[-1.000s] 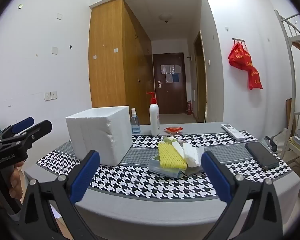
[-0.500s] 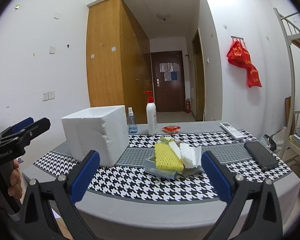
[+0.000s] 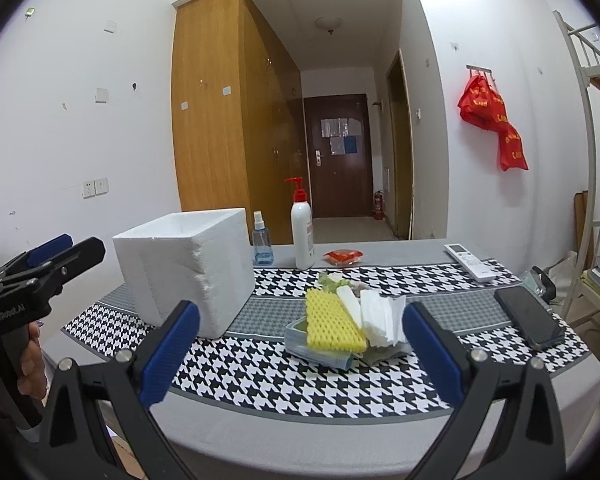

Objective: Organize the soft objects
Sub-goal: 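Move both tools toward the tray of yellow net and white tissues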

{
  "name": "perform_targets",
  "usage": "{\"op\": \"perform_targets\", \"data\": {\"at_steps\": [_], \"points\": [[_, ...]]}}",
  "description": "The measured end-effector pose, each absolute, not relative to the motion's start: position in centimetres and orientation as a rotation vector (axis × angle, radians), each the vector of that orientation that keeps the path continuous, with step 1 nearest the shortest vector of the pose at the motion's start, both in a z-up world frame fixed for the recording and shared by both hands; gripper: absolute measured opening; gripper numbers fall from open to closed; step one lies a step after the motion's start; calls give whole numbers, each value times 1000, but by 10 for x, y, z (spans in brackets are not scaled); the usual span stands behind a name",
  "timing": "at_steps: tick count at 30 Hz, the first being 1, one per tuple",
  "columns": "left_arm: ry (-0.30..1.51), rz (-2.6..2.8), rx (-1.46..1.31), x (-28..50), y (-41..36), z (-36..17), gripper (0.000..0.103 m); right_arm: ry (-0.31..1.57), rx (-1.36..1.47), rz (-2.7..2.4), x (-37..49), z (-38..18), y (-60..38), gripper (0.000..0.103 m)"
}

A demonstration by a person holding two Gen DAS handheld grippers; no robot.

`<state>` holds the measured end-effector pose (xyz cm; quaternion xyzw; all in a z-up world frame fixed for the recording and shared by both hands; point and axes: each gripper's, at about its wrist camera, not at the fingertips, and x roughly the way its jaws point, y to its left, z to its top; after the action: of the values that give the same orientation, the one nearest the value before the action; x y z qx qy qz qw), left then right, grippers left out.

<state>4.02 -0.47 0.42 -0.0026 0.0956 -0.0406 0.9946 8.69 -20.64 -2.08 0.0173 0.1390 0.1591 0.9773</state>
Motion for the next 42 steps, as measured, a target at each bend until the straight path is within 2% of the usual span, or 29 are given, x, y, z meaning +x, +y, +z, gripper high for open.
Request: {"op": "perform_targets", "data": {"at_steps": [42], "points": [[321, -167, 45, 115, -39, -12, 102, 388, 57, 259, 148, -36, -230, 103]]}}
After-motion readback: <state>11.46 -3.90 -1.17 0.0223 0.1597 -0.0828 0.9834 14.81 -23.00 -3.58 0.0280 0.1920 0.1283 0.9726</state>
